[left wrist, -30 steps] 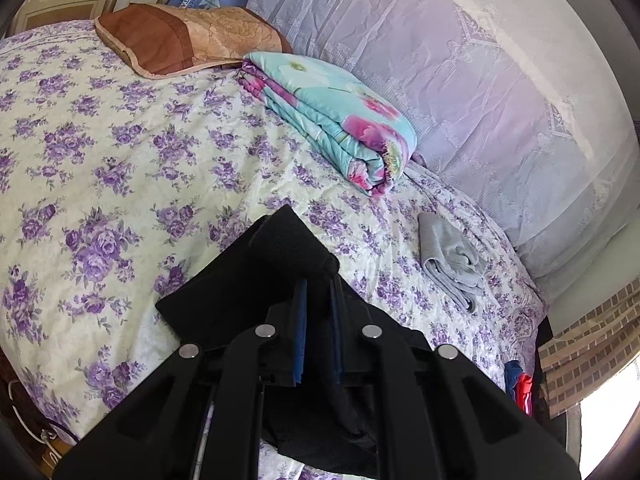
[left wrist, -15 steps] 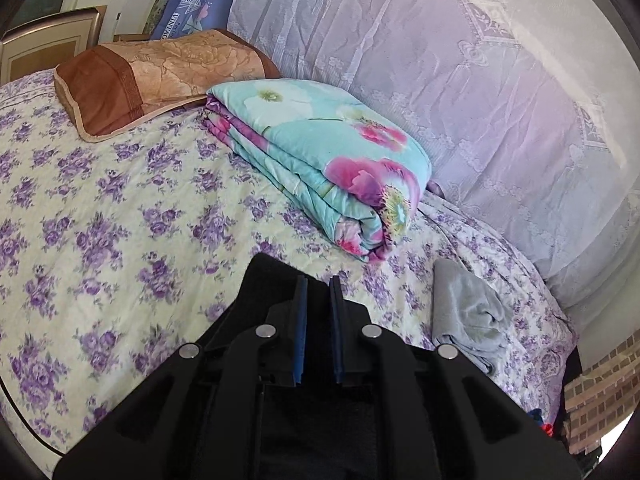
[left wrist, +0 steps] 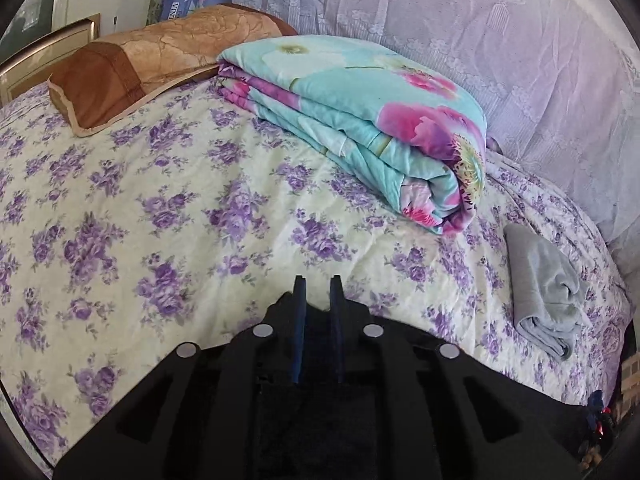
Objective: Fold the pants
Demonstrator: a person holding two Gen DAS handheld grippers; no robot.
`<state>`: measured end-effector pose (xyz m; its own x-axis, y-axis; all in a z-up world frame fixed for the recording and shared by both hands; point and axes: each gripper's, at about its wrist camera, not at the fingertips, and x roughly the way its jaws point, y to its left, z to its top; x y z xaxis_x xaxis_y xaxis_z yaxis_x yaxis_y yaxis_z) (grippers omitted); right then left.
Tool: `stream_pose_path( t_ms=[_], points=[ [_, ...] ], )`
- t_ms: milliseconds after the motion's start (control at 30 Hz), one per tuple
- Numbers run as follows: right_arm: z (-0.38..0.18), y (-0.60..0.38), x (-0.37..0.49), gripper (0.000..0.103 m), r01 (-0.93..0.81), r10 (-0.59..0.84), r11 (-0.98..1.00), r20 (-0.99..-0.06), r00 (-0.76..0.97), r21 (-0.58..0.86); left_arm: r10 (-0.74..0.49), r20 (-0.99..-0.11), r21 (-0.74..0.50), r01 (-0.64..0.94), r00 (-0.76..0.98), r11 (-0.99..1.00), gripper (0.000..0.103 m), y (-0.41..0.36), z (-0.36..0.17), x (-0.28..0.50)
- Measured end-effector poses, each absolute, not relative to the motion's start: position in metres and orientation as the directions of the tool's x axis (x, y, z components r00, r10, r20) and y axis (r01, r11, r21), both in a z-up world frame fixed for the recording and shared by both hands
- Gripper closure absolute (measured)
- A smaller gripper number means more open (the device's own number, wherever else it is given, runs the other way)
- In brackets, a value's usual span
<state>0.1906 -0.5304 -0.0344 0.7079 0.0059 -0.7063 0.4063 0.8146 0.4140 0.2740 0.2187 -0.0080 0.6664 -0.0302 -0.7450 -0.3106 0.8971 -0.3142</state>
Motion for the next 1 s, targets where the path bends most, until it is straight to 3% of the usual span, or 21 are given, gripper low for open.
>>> stream_pose_path(
  t_ms=[33,133,367,533,700,767,1000],
  points=[
    [-0.026,-0.528,0.181,0.052,0.39,0.014,0.816,-0.689,0.725,0.427,-0.045,-0.75,-0.333,-0.318,0.66,0.887,0.081,0.225,-0.009,0.266],
    [-0.005,-0.523,0.15,0.052,0.349,0.036,0.819,-0.648,0.761,0.455,-0.1,-0.752,-0.4,-0.331,0.651,0.854,0.08,0.247,-0.011,0.227],
    [0.018,-0.485,0.058,0.051,0.261,0.087,0.851,-0.611,0.787,0.456,-0.13,-0.754,-0.429,-0.332,0.644,0.84,0.08,0.266,-0.025,0.119],
    [0.018,-0.465,-0.007,0.05,0.238,0.111,0.849,-0.6,0.793,0.471,-0.178,-0.753,-0.473,-0.333,0.634,0.816,0.07,0.273,-0.042,0.072],
    [0.012,-0.462,-0.058,0.048,0.254,0.112,0.826,-0.588,0.801,0.503,-0.24,-0.756,-0.505,-0.309,0.609,0.806,0.069,0.264,-0.064,0.064],
    [0.008,-0.462,-0.075,0.047,0.269,0.105,0.815,-0.588,0.802,0.513,-0.249,-0.762,-0.499,-0.297,0.598,0.814,0.063,0.257,-0.071,0.069],
    [-0.027,-0.472,-0.115,0.046,0.338,0.115,0.751,-0.616,0.779,0.567,-0.199,-0.764,-0.459,-0.301,0.614,0.836,0.062,0.24,-0.076,0.081]
  ],
)
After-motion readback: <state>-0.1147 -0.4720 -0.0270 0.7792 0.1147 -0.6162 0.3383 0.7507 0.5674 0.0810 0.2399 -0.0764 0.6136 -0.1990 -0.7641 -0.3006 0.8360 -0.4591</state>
